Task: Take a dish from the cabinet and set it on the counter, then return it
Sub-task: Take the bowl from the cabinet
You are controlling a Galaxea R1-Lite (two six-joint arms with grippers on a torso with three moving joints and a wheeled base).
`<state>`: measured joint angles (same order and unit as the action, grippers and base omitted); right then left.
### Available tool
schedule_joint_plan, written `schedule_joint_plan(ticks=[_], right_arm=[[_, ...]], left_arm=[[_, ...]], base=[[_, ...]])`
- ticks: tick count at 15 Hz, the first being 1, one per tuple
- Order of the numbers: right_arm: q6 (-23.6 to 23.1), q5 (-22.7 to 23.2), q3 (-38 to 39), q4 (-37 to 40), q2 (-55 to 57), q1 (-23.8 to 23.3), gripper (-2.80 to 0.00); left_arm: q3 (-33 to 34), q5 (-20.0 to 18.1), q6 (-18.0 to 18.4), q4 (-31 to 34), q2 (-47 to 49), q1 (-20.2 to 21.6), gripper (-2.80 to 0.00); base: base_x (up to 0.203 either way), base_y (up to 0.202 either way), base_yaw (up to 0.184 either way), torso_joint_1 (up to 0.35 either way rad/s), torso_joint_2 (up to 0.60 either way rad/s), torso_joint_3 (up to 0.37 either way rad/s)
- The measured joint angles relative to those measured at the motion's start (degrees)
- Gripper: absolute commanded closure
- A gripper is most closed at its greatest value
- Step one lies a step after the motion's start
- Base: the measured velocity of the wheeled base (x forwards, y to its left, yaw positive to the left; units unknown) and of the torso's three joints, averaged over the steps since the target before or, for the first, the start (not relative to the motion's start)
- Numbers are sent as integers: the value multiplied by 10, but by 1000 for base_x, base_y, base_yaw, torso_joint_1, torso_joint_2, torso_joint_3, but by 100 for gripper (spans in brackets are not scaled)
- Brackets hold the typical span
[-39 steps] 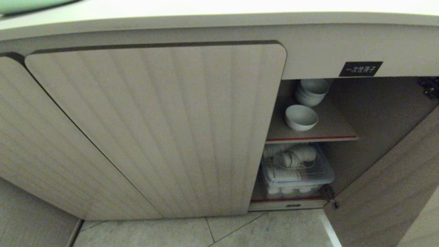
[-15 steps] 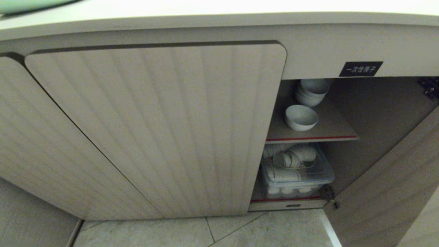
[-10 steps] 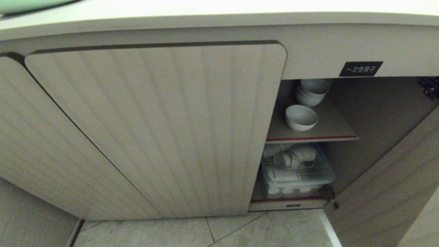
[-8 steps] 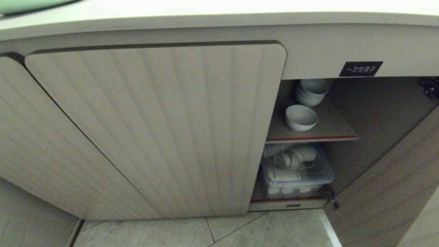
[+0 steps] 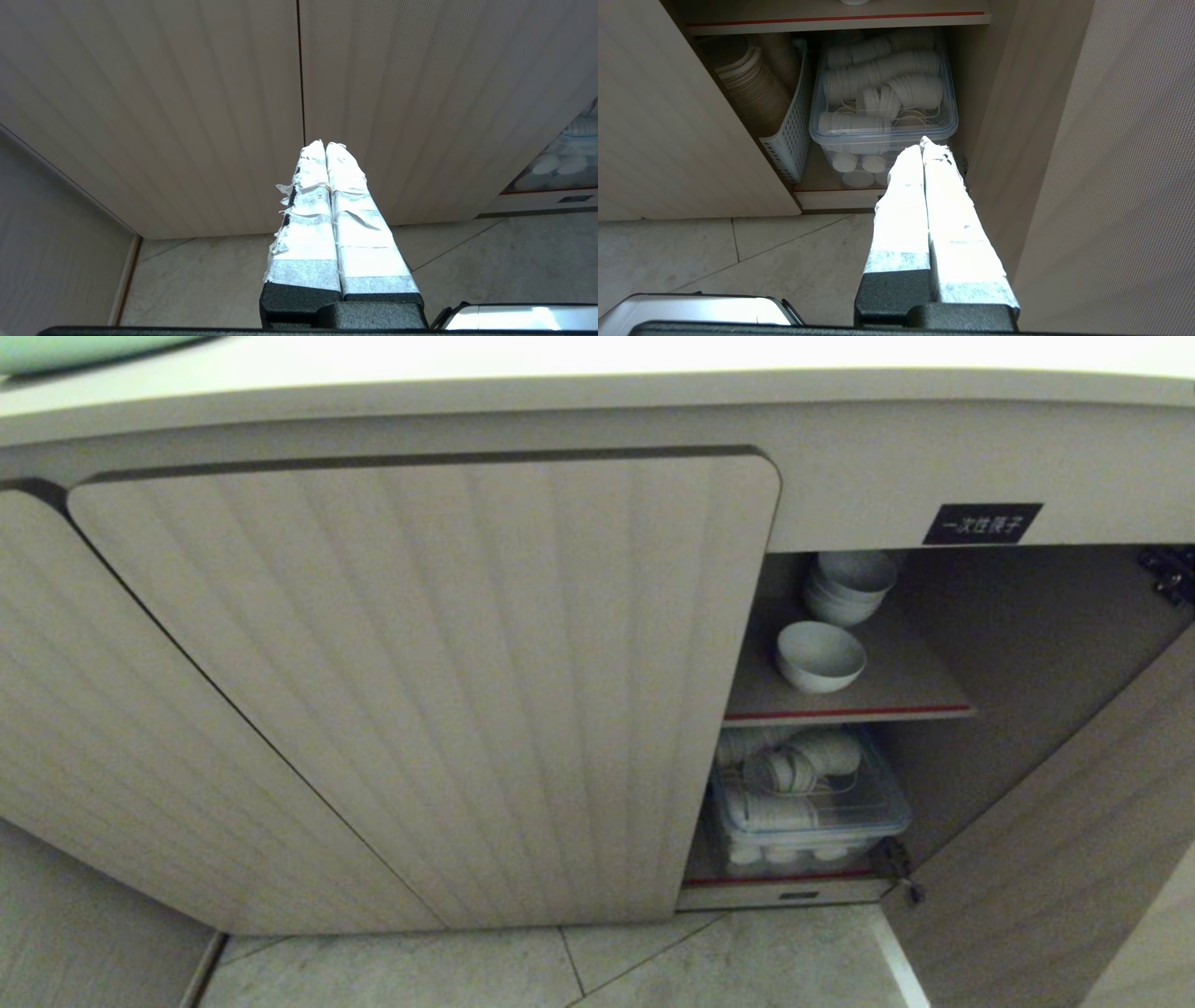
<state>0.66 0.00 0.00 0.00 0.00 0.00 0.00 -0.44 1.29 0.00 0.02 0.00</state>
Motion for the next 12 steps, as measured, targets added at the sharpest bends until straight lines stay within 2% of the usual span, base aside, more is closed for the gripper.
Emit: schedule_joint_plan(ticks=[12], right_arm=[[0,0,0,0,0,0,0]], left_arm=[[0,0,0,0,0,0,0]], base=[[0,0,0,0,0,0]])
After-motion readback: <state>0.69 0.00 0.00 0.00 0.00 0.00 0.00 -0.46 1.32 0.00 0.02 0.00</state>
